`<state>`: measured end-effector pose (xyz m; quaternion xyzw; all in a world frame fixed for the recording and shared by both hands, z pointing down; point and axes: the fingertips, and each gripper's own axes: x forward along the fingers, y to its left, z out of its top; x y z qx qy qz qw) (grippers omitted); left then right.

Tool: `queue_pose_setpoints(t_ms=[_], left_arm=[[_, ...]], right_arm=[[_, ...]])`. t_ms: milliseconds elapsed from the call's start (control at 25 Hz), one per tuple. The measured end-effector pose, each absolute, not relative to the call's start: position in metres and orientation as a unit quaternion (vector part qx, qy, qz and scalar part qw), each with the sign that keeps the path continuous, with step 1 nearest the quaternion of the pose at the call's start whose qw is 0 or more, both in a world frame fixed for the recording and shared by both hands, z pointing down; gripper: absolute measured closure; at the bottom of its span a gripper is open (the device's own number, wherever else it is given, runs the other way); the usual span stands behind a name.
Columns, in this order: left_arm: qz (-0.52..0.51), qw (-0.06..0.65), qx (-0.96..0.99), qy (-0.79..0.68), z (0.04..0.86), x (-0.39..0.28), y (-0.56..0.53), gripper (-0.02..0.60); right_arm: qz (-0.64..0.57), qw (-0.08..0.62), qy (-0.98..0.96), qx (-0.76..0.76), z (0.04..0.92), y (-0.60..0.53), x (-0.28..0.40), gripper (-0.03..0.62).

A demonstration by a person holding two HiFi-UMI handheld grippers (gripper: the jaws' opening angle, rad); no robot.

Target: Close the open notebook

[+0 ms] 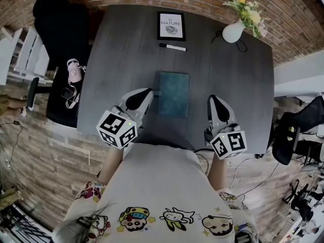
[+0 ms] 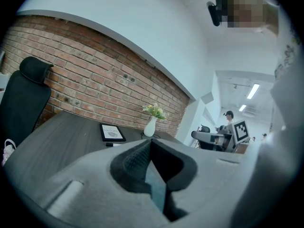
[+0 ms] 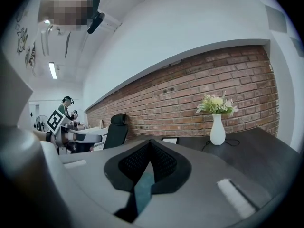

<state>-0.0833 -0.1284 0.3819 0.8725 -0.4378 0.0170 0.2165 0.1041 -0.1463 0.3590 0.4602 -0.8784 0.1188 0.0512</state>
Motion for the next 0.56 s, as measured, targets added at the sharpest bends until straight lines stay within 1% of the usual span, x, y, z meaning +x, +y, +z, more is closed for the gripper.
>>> queue_pose_setpoints(t_ms=[240, 560], left_arm=[[0.016, 0.213, 0.874, -0.437, 0.3805, -0.0856, -0.1274, 0.583], [0.04, 0.195, 0.876, -0.439, 0.3836, -0.0916, -0.1254, 0.583]], right_arm=[[0.114, 0.055, -0.881, 0.456, 0.3576, -0.1442, 0.1002, 0.586], [0.115, 0.052, -0.878, 0.462, 0.3581, -0.1435, 0.106, 0.586]])
